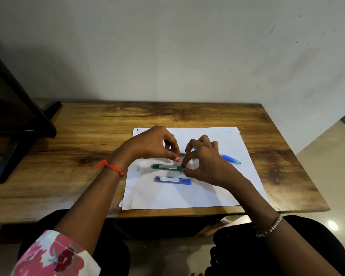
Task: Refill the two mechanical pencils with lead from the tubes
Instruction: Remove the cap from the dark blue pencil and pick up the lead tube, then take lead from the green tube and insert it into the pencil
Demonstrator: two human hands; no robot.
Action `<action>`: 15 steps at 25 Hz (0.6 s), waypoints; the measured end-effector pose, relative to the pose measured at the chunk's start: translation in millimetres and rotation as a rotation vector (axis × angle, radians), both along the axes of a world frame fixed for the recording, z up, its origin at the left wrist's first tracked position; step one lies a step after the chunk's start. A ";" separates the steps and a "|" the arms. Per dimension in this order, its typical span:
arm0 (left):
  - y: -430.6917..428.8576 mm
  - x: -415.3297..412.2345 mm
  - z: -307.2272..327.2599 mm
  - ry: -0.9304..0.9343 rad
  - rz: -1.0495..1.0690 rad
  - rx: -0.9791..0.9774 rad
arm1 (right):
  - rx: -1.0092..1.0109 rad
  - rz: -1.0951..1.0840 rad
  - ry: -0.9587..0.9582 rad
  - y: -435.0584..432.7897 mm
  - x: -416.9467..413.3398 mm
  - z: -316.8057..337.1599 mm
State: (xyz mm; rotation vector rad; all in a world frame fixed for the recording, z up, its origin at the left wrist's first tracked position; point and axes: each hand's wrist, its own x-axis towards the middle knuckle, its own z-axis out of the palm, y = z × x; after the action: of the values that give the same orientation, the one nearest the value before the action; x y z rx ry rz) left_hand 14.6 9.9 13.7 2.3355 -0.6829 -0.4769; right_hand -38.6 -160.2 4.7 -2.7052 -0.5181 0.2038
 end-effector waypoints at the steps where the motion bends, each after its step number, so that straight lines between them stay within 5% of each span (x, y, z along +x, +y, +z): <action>1: -0.2 -0.1 0.0 0.009 0.001 0.002 | -0.005 -0.002 0.003 0.6 0.0 0.3; 8: -2.4 -2.2 3.7 0.071 0.020 -0.084 | 0.304 -0.173 0.002 -8.7 1.0 18.7; 15: -4.2 -8.8 21.9 0.371 0.169 -0.548 | 1.214 -0.407 0.009 -17.9 12.8 27.8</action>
State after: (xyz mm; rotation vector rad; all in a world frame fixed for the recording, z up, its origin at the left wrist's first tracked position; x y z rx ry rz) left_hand 5.8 5.7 35.6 1.7112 -0.3732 -0.5465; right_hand -25.8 -178.0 32.5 -1.5509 -0.0115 -0.1728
